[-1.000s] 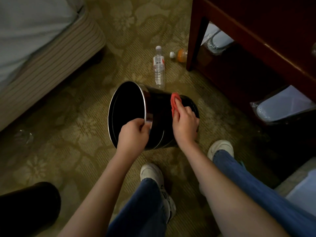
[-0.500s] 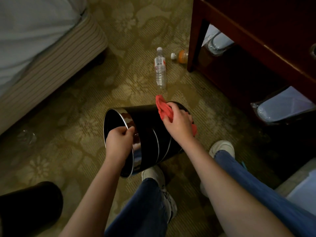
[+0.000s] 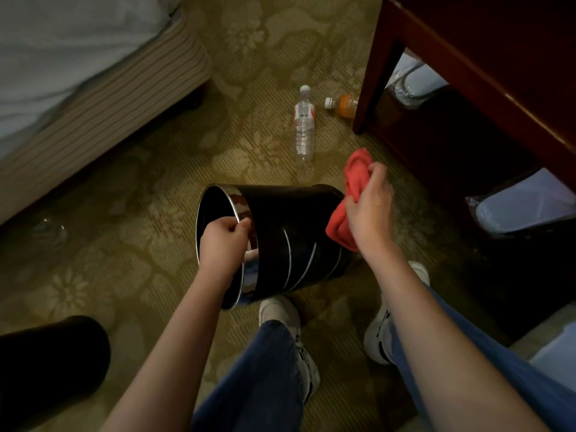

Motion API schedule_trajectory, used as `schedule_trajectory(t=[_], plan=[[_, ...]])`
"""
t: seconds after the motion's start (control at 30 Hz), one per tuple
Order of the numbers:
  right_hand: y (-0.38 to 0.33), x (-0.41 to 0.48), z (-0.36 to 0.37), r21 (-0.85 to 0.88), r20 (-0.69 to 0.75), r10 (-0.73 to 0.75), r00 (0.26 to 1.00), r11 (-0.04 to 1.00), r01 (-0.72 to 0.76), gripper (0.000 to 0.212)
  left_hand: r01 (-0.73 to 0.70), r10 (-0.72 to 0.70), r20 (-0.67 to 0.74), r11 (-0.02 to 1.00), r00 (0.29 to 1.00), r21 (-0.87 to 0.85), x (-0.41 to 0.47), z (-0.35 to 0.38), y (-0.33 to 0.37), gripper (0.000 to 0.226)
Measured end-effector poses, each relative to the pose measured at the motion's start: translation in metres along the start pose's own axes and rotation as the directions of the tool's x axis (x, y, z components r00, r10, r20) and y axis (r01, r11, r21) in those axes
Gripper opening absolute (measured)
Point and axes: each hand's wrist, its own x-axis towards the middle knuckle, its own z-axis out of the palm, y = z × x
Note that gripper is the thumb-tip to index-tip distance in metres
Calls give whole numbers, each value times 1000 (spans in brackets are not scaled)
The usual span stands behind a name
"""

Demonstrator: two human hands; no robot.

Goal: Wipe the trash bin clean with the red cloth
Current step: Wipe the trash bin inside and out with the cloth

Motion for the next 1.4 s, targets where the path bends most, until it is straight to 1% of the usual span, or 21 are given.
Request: schedule_trajectory(t=[0.07,0.1,0.13,0.2,0.23,0.27,0.37,0.43,0.47,0.53,0.57,0.6,0.67,0.77,0.83,0.97,1.13,1.23,1.3,1.33,1.4], plan=[[-4,-3,-1,-69,-31,-26,999,997,24,48,6,-6,13,1000,1000,-23,0,0,0,25],[-8,-7,1,-97,-8,-60,998,994,58,46,8,-7,14,999,1000,-36,0,0,-1,24],[-14,-13,6,-83,47,-97,994,991,100,44,7,-6,15,999,1000,-47,0,0,0,25],[-24,-28,20,47,229,-158,961,987,151,40,-1,1,10,998,1000,-57,1,1,-1,28],[-28,-36,26,112,315,-173,933,983,144,39,-3,3,9,999,1000,-54,2,1,-1,29],[-30,-41,29,159,362,-175,916,979,124,39,-1,2,8,999,1000,-53,2,1,-1,28],[-24,-36,29,265,391,-168,905,962,65,31,8,-8,10,997,1000,-74,2,-2,-4,26],[-18,-32,27,277,414,-248,876,951,138,31,2,-1,11,998,1000,-70,2,-3,-5,26],[-14,-33,27,247,410,-294,864,947,205,33,-1,2,15,998,1000,-64,1,-3,-5,26],[-8,-39,28,88,358,-355,864,934,347,38,-13,14,29,998,999,-55,1,-2,-4,26],[-4,-42,29,14,330,-366,870,923,383,42,-25,26,32,999,999,-44,2,-1,-5,27],[-2,-46,30,-10,327,-363,872,922,388,45,-37,38,30,999,999,-34,2,-1,-5,28],[0,-54,35,49,374,-335,865,938,342,53,-51,52,26,998,998,-30,2,-1,-5,29],[-1,-69,50,124,414,-351,840,936,330,54,-58,59,25,998,998,-33,2,0,-6,30],[-5,-77,55,172,386,-375,843,927,334,52,-51,51,16,998,999,-26,4,0,-8,31],[-14,-91,59,235,287,-383,878,917,323,51,-38,38,11,999,999,-11,8,-3,-14,32],[-23,-111,61,227,190,-481,856,870,438,53,-56,56,17,998,998,-6,9,-2,-14,33],[-22,-106,61,145,140,-519,843,853,501,51,-81,81,39,997,996,-15,10,-2,-14,34],[-14,-99,64,93,136,-527,839,850,519,49,-92,92,39,996,995,-21,11,-2,-14,35],[-6,-93,66,72,148,-496,856,868,491,49,-89,90,39,996,995,-19,10,-3,-14,35],[13,-79,68,34,159,-332,930,943,331,49,-76,78,56,997,995,-24,8,-4,-15,35]])
